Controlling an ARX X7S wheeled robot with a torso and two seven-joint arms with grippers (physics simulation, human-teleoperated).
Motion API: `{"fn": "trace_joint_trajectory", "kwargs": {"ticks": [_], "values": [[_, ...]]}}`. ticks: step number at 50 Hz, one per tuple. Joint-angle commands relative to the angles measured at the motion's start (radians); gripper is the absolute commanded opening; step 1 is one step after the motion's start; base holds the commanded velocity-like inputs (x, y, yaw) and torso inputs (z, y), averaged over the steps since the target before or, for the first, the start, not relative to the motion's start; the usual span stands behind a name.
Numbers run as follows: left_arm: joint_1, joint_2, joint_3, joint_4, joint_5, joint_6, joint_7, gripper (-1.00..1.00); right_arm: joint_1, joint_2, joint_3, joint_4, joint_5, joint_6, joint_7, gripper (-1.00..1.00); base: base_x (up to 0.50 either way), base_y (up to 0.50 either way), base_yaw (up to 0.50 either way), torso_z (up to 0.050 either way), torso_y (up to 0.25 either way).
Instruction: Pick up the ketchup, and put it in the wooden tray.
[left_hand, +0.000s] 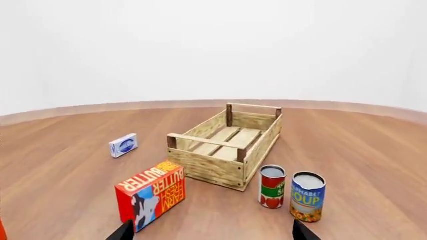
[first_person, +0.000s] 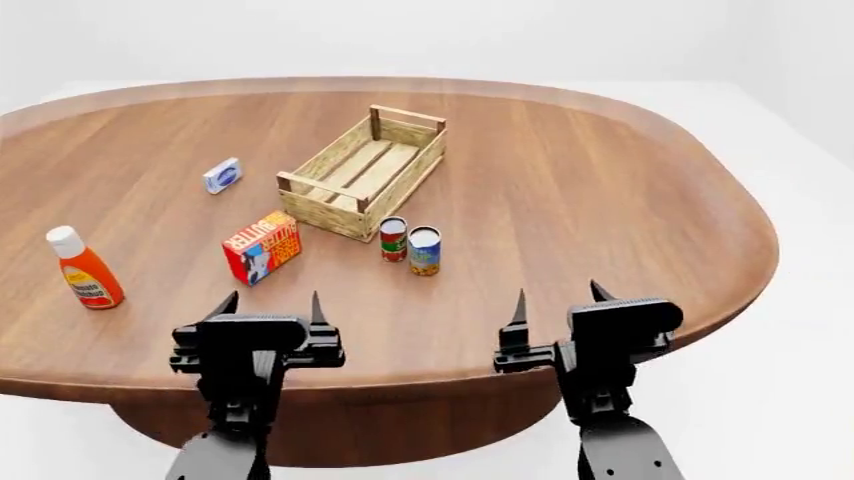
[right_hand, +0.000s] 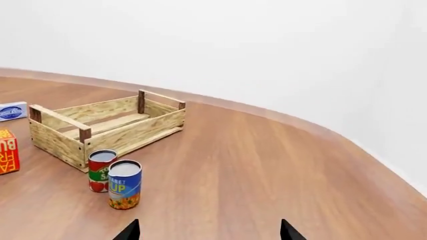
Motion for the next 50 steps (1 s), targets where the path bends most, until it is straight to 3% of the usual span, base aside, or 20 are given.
{"fn": "trace_joint_trajectory", "kwargs": {"ticks": [1,15,50], "values": [[-0.147,-0.034,0.011,-0.037,0.000,-0.086,0.005,1.00,0.099,0.033,-0.019,-0.026,0.007,0.116,-0.030,1.00,0.00,0.00,0.00,0.000,0.000],[-0.277,-0.043,0.041,-0.109,0.013,-0.125,0.014,1.00,0.248,0.072,-0.036,-0.023,0.006,0.212,-0.069,1.00,0.00,0.00,0.04,0.000,0.000],[-0.333,-0.037,0.067,-0.170,0.008,-0.100,-0.006,1.00,0.298,0.098,-0.072,0.023,-0.005,0.186,-0.075,1.00,0.02,0.00,0.46,0.000,0.000]]}}
